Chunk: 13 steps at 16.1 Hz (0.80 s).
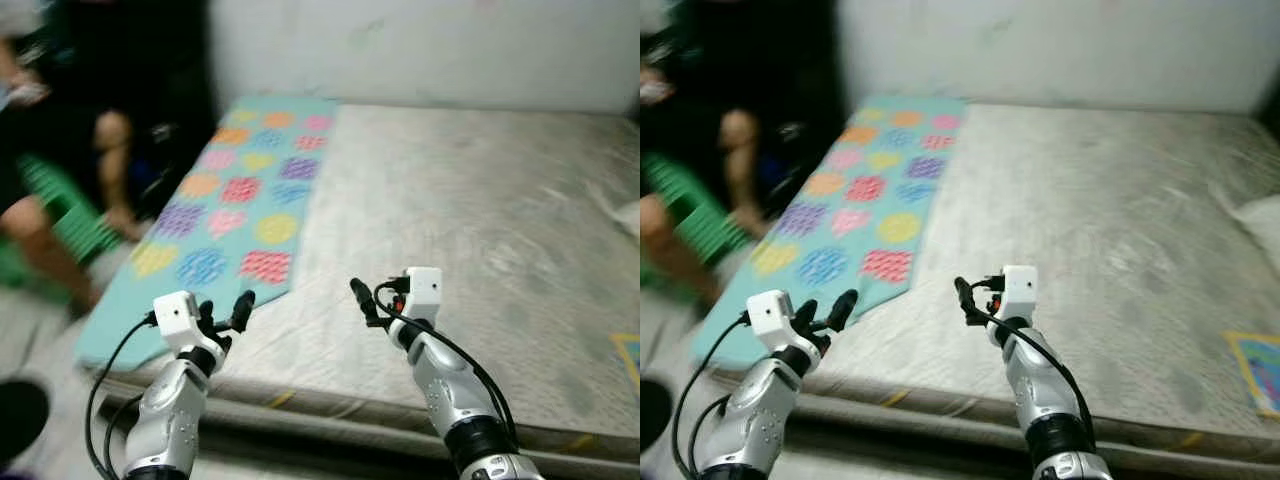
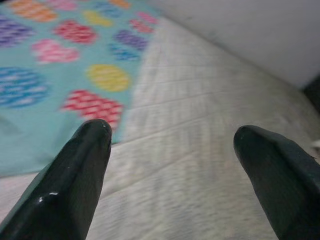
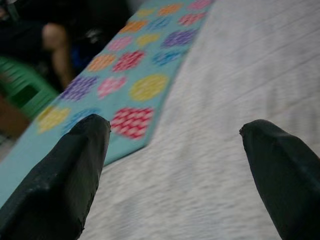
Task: Clean up the room
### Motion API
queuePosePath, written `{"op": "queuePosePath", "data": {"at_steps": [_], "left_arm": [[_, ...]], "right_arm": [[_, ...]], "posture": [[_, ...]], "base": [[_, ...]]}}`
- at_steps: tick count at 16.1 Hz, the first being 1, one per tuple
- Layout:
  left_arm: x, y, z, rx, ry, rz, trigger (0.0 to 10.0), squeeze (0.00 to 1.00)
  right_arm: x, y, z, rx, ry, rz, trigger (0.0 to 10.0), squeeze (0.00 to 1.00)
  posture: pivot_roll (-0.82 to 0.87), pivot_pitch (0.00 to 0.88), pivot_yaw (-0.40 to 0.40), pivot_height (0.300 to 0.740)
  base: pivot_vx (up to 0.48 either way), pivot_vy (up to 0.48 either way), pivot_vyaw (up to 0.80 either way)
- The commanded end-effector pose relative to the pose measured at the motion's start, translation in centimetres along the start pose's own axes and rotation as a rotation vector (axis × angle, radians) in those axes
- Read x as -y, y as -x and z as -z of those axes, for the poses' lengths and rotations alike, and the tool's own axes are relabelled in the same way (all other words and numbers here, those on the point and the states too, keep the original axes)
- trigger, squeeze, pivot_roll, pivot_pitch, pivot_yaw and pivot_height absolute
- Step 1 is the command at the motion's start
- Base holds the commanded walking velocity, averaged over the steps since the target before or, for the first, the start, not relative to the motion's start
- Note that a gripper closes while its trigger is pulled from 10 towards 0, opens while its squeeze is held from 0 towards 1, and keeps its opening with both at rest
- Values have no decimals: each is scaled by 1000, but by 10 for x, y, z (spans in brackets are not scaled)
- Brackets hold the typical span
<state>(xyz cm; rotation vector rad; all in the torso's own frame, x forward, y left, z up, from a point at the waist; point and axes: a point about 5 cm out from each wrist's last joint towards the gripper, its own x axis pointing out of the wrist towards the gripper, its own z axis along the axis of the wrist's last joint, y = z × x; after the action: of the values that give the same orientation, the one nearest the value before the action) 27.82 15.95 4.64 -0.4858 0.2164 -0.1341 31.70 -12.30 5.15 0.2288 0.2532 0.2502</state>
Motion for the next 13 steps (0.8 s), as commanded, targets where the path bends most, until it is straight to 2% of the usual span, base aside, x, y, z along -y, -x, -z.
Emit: {"op": "queuePosePath", "data": {"at_steps": [1, 4, 10, 13], "left_arm": [[9, -2, 5, -19, 4, 25, 10000, 0], [8, -2, 5, -16, 5, 21, 10000, 0], [5, -3, 6, -21, 21, -6, 10000, 0], [5, -4, 6, -22, 22, -4, 10000, 0]], "right_arm": [[11, 2, -2, -1, 6, 34, 10000, 0], [11, 2, -2, -1, 4, 35, 10000, 0], [12, 2, -1, -6, 6, 36, 10000, 0], [12, 2, -1, -9, 9, 35, 10000, 0]], "posture": [[-95, 0, 28, 740], [-95, 0, 28, 740], [-92, 0, 28, 740], [-92, 0, 28, 740]], "base": [[345, 0, 0], [311, 0, 0], [0, 0, 0], [0, 360, 0]]}}
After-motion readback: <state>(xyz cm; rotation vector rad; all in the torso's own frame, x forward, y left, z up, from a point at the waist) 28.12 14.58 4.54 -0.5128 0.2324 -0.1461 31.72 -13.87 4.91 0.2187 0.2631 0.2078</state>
